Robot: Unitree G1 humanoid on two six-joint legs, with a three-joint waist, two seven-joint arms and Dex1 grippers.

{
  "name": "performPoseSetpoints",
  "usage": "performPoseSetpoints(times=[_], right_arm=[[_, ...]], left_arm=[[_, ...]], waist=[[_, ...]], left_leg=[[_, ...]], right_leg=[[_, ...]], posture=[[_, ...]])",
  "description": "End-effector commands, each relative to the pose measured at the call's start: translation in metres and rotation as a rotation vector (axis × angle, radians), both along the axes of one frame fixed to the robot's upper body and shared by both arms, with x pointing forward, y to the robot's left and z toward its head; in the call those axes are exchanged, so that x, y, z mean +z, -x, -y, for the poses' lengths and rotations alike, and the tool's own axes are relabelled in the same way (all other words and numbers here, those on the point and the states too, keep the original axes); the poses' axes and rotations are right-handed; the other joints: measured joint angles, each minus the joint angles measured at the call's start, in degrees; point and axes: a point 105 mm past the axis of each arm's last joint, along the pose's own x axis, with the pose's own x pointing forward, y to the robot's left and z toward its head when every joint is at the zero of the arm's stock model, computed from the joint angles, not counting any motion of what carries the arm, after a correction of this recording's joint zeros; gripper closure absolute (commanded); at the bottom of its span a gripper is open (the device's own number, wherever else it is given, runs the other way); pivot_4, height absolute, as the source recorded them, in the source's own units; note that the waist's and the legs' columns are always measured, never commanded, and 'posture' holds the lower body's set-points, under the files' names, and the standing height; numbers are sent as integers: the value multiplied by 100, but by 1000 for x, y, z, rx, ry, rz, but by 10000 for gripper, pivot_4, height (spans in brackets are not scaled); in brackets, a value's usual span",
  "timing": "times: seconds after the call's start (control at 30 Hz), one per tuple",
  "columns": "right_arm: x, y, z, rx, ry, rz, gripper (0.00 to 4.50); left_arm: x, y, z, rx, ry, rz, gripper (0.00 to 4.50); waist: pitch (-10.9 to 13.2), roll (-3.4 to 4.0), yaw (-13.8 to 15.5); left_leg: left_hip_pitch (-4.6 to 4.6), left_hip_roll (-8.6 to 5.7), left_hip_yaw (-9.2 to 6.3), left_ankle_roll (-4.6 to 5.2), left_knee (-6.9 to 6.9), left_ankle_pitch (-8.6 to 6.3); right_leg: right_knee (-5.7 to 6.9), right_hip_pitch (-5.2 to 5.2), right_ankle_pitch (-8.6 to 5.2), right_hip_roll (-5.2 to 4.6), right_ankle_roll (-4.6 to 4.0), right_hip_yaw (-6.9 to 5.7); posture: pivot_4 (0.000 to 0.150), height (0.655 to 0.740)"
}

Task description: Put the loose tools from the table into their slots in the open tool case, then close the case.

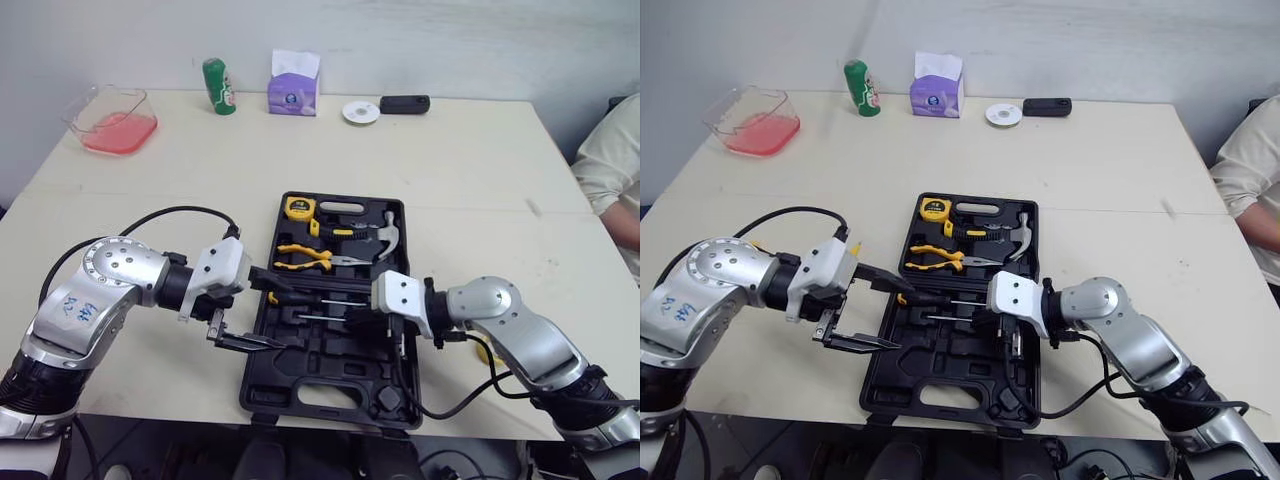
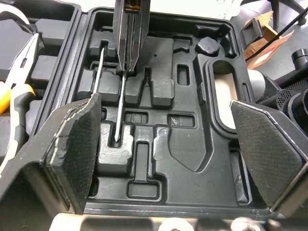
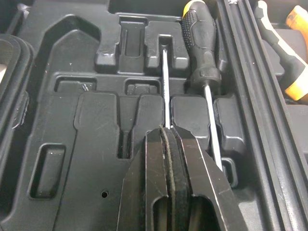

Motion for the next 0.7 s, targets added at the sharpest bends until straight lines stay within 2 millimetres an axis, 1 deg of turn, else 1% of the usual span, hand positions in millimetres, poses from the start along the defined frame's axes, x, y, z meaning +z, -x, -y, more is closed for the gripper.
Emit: performPoseSetpoints(times=[0.03, 0.1, 0.2, 0.27, 0.33, 0.4, 0.43, 0.47, 0.5, 0.57, 0.6, 0.63, 0.67, 0.7], right_arm=[[-37, 1, 19, -108, 102, -130, 44400], [-28, 4, 14, -91, 47, -123, 44400], [-1, 10, 5, -53, -94, -93, 44400], [20, 11, 7, -66, -190, -72, 44400], [39, 7, 17, -135, -287, -63, 44400], [49, 5, 28, -182, -333, -59, 44400], [54, 8, 47, -224, -331, -62, 44400], [58, 10, 60, -250, -324, -63, 38444], [60, 13, 68, -266, -320, -65, 35422], [67, 12, 110, -403, -291, -58, 26984], [70, 13, 126, -453, -281, -54, 22216], [72, 14, 145, -516, -267, -46, 16895], [73, 15, 164, -578, -247, -39, 12230], [73, 17, 177, -616, -233, -34, 7157]], left_arm=[[4, 4, 4, -19, 7, 42, 0], [3, 3, 3, -9, 15, 40, 0], [4, 0, 1, 42, 42, 43, 0], [4, -5, -4, 112, 77, 43, 0], [3, -12, -12, 210, 138, 40, 0], [4, -16, -18, 291, 212, 26, 0], [3, -19, -32, 386, 265, -11, 0], [1, -20, -43, 451, 298, -38, 0], [0, -20, -50, 493, 318, -56, 0], [-6, -11, -87, 629, 321, -96, 0], [-7, -7, -101, 680, 318, -106, 0], [-8, -6, -123, 761, 302, -92, 0], [-7, -8, -150, 857, 286, -63, 0], [-5, -8, -168, 918, 274, -43, 0]], waist=[[-9, -5, 2], [-18, -5, 3], [-18, -5, 6], [-17, -4, 6], [-11, 1, -3], [-5, 11, -13], [-5, 11, -11], [-4, 14, 0], [-3, 15, 8], [-2, 16, 1], [-1, 17, -5], [-1, 17, -6], [-1, 17, 5], [-1, 17, 15]], left_leg=[[1, 0, 0, 0, 1, 0], [2, -1, -1, 0, 1, 0], [0, -1, -4, 0, 0, 0], [-4, -1, -9, -1, -2, -1], [-15, -1, -9, -1, -4, -1], [-16, -1, -9, -1, -5, -1], [-16, -3, -9, 0, -5, -1], [-14, -1, -11, -1, -4, -1], [-14, -1, -14, -2, -7, -2], [-14, 0, -18, 2, -11, -5], [-17, 0, -17, 4, -13, -7], [-10, -2, -15, 10, -14, -11], [-8, -2, -15, 13, -13, -15], [-6, -2, -15, 13, -13, -15]], right_leg=[[0, 1, 0, 0, 0, 0], [0, 2, 0, -1, 0, 1], [0, 1, 0, -2, 0, 2], [-1, -2, 0, -3, 0, 2], [12, -7, 0, -3, 0, 2], [15, -15, 0, 2, 1, 5], [18, -17, 1, 2, 1, 6], [15, -18, 1, 5, 1, 6], [11, -18, 1, 5, 1, 5], [11, -17, 0, 5, 1, 6], [9, -19, 0, 6, 1, 6], [7, -17, 0, 7, 1, 12], [-3, -16, 0, 10, 1, 13], [-20, -12, 0, 10, 1, 11]], posture=[[1500, 7400], [1500, 7400], [1500, 7400], [1500, 7400], [1500, 7400], [1500, 7400], [1500, 7400], [1500, 7400], [1500, 7400], [1500, 7400], [1500, 7400], [1500, 7400], [1500, 7400], [1500, 7400]])
